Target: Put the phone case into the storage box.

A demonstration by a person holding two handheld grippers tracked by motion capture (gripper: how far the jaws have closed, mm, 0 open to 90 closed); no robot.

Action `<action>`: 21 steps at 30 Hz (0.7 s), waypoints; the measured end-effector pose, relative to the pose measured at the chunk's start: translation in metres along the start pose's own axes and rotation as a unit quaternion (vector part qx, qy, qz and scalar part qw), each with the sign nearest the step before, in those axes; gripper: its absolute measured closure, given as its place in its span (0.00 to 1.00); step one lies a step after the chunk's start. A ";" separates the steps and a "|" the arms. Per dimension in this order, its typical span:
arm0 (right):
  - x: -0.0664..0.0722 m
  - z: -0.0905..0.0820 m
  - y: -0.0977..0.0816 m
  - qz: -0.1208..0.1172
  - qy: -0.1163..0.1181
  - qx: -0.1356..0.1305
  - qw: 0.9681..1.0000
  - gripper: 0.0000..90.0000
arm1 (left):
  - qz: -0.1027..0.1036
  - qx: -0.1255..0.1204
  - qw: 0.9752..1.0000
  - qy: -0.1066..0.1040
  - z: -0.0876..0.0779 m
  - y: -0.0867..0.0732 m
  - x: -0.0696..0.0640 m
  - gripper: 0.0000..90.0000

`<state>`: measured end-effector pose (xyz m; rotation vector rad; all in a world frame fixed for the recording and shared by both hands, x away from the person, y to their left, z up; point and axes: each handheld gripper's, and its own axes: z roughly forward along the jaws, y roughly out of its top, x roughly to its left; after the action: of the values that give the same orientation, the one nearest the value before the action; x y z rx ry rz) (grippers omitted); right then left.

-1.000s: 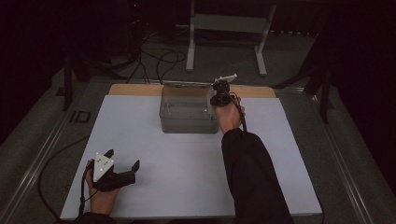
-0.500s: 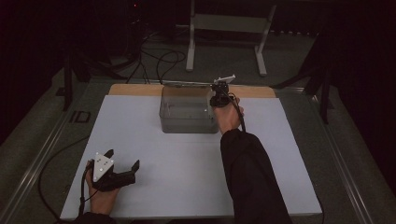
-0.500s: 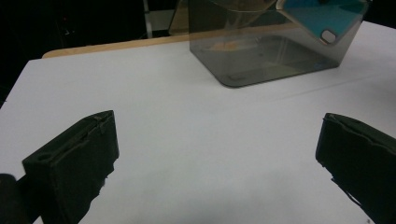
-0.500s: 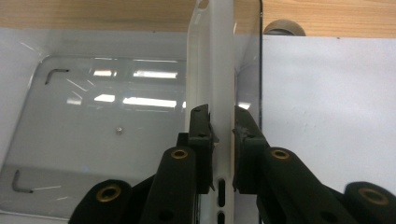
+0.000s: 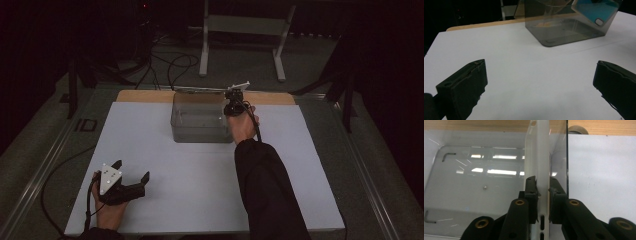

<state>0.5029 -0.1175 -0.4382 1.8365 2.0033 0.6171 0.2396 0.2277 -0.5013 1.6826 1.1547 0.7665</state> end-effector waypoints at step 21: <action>0.005 0.009 -0.001 0.003 -0.024 0.014 1.000 0.90 | -0.003 -0.001 1.000 0.001 -0.001 0.000 0.001 0.00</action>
<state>0.5061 -0.1122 -0.4466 1.8553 1.9852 0.5438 0.2389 0.2288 -0.5012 1.6766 1.1580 0.7655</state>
